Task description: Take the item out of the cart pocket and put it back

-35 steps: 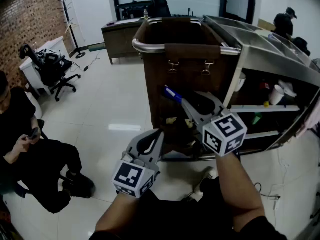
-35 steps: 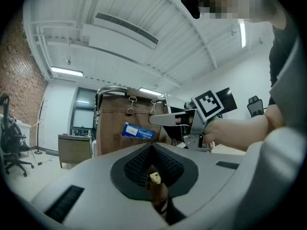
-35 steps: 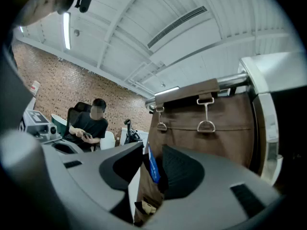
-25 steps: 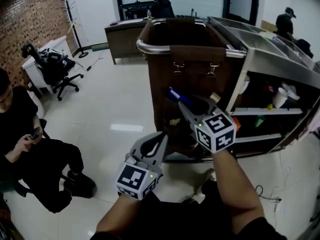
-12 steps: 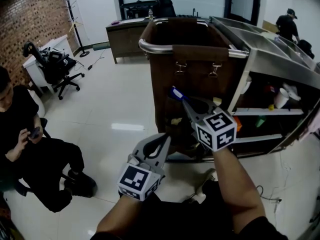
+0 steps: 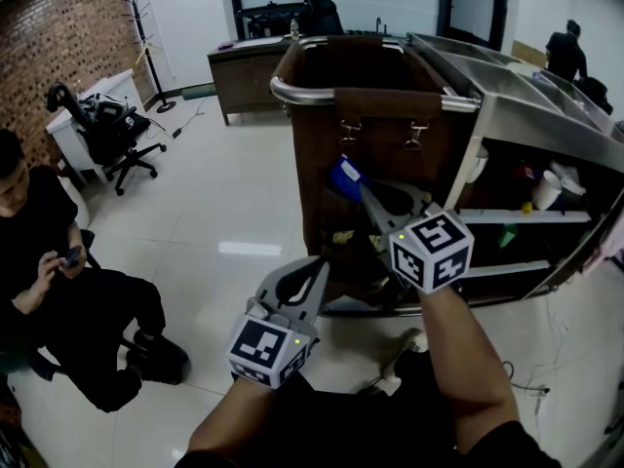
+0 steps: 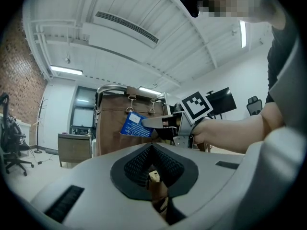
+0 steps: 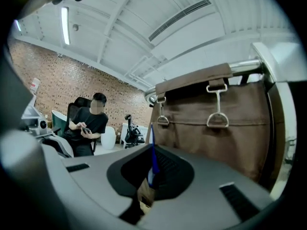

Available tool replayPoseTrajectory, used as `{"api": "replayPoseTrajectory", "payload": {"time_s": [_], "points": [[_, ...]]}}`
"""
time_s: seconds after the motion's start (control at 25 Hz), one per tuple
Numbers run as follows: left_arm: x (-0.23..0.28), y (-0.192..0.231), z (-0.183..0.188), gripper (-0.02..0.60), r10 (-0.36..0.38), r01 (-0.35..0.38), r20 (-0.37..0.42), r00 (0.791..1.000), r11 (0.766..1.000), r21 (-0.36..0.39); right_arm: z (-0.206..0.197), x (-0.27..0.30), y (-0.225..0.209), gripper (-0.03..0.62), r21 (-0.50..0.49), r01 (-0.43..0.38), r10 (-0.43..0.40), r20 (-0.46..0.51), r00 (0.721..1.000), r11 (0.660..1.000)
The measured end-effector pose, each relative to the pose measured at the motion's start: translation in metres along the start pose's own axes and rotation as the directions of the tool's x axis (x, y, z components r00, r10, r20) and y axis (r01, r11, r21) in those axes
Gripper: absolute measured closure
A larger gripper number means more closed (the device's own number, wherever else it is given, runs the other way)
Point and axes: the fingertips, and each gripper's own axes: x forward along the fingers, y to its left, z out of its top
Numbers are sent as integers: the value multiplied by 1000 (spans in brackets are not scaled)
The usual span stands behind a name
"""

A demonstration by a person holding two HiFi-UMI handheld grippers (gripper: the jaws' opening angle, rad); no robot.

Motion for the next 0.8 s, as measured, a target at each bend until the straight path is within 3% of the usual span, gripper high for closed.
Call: {"api": "replayPoseTrajectory", "payload": {"time_s": [0.36,0.8], "points": [[-7,1,8,581,18,-17,30,999,999,-33,50,-32,4,578,-22,4,-2,83,997,1000],[-21,-15,17,581,13,-13,46,999,1000,5,97,-103,29,578,-32,-11,17,202,979,999]]}}
